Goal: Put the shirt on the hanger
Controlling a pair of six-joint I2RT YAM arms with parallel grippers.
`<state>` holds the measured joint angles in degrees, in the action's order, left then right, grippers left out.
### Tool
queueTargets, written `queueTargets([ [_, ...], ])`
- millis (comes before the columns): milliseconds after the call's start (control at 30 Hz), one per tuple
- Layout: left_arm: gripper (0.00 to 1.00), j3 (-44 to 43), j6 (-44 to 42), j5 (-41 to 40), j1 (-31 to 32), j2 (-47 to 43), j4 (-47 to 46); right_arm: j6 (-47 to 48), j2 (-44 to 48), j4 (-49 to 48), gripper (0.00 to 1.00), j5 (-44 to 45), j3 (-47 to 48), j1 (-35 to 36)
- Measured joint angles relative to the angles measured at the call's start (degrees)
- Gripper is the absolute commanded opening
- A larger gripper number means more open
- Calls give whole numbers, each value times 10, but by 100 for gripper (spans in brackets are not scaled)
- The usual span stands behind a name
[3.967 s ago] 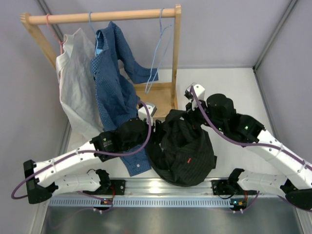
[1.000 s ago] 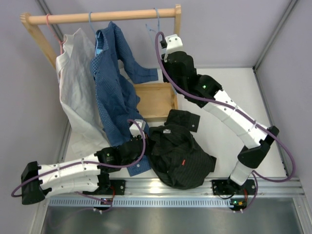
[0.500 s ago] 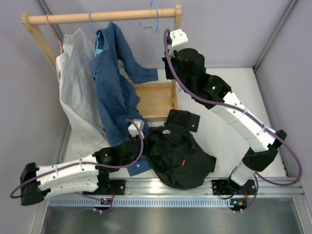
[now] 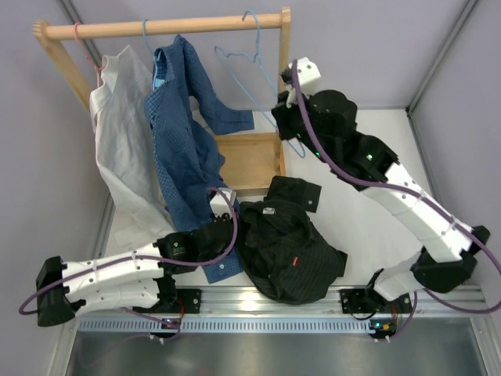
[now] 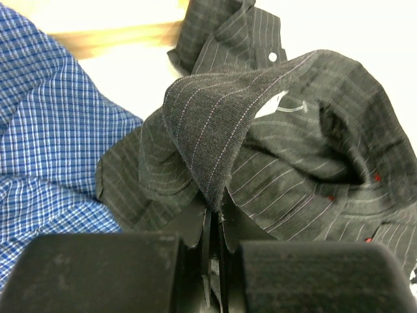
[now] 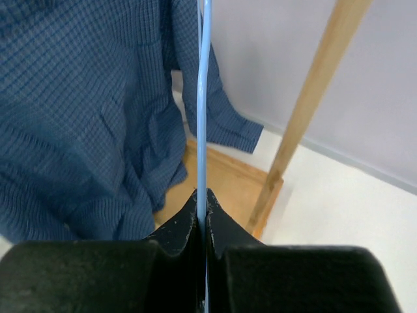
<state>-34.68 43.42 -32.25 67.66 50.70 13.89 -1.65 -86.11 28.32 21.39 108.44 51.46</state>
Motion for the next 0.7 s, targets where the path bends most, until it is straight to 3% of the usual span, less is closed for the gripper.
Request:
queueTargets([
  [367, 0, -118, 2, -39, -11, 96, 18, -35, 353, 104, 0, -81, -295, -2],
  [567, 0, -184, 4, 3, -94, 167, 28, -75, 535, 216, 0, -143, -416, -2],
  [700, 0, -198, 4, 37, -125, 198, 29, -93, 574, 243, 0, -189, -446, -2],
])
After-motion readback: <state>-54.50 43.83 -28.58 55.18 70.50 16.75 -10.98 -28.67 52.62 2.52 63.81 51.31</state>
